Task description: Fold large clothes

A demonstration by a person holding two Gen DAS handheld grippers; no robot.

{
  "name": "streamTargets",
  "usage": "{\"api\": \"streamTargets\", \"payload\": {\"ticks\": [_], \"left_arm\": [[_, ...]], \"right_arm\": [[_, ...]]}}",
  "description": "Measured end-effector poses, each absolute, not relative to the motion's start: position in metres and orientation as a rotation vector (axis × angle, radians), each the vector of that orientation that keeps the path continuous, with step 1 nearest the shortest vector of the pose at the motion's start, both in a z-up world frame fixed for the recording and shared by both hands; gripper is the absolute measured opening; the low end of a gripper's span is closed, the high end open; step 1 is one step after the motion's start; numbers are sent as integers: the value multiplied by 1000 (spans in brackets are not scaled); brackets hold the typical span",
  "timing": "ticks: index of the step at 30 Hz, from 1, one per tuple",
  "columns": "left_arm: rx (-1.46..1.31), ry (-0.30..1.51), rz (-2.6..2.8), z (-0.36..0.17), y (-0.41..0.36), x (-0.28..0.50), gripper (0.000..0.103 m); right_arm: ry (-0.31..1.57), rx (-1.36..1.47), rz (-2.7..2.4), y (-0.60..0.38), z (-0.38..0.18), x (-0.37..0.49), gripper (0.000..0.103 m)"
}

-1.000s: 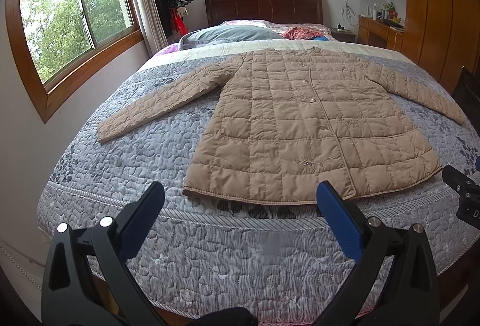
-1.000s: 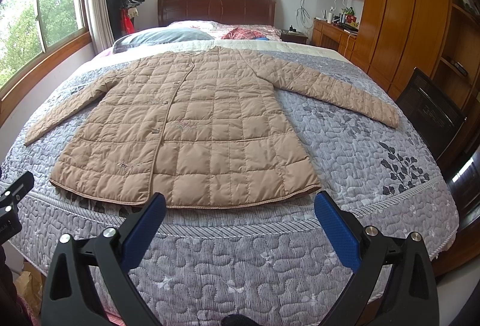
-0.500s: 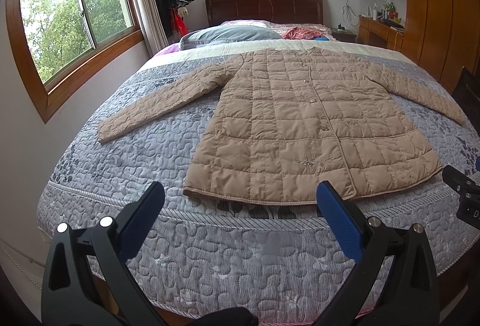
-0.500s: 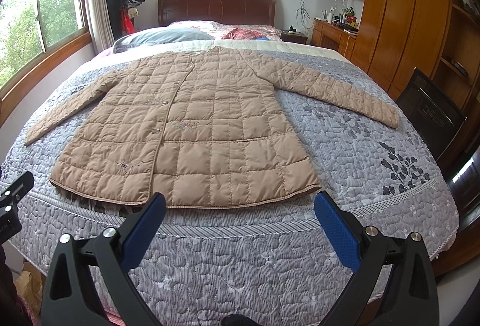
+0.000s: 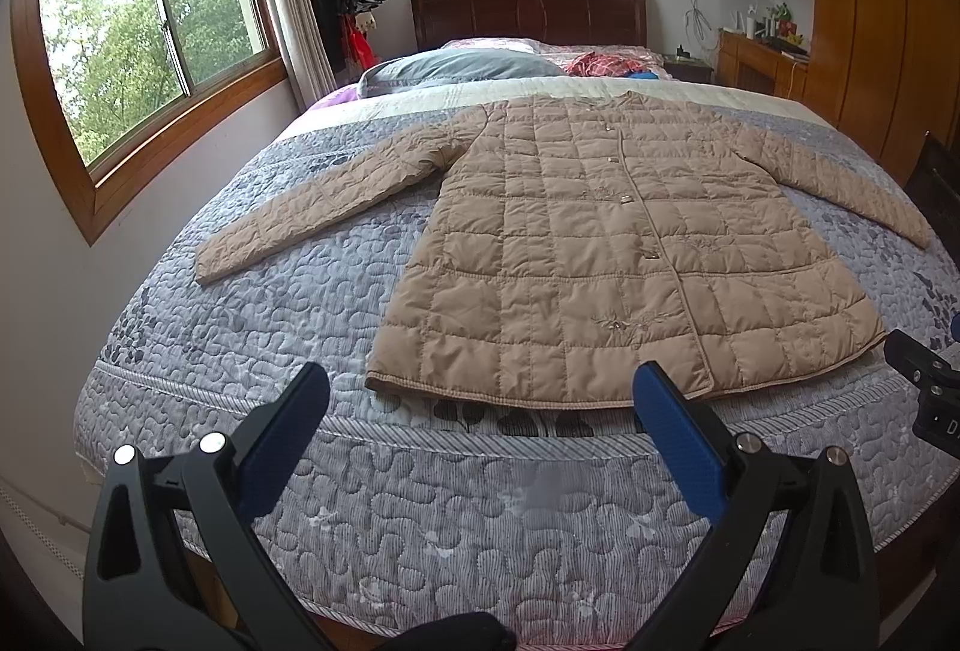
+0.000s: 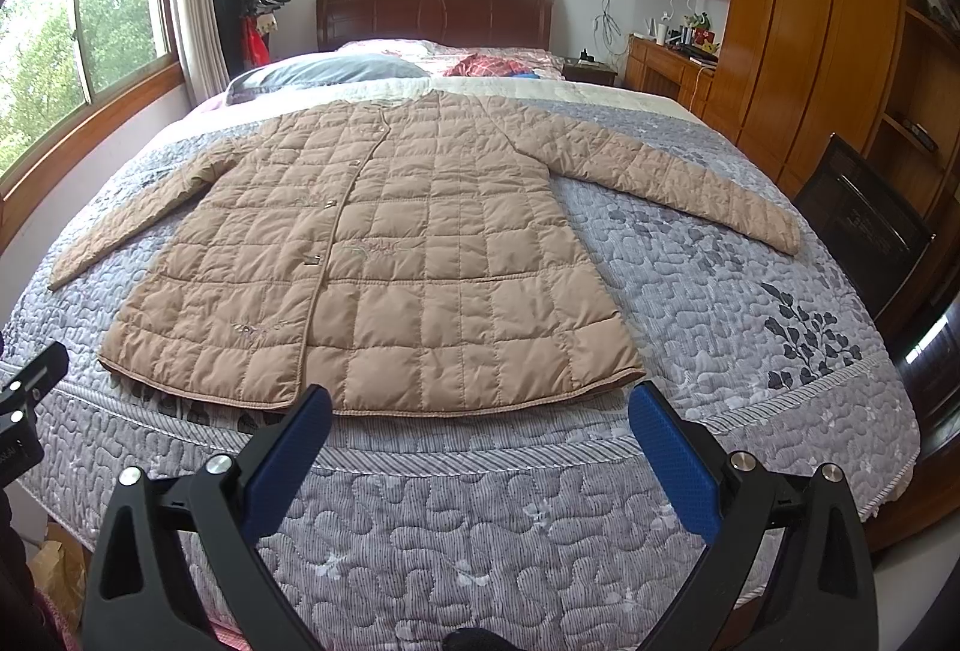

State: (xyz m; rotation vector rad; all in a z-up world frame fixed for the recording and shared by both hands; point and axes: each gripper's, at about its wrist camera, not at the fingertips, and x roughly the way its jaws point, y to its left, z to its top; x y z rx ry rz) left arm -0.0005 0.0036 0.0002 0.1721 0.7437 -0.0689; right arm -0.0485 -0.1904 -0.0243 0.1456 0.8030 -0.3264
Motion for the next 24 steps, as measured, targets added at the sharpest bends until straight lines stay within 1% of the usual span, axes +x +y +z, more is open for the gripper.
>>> {"api": "streamTargets", "payload": {"ticks": [8, 13, 18, 24], "left_arm": [[187, 754, -60, -5, -1, 18, 100], [182, 770, -104, -3, -15, 62, 100], [234, 769, -154, 0, -51, 133, 100], [268, 857, -244, -8, -115, 234, 100]], "right_arm": [[802, 162, -338, -202, -29, -37, 99], [769, 194, -388, -248, -22, -13, 99], [760, 243, -466, -327, -14, 26, 99], [829, 418, -532, -459, -22, 79, 99]]}}
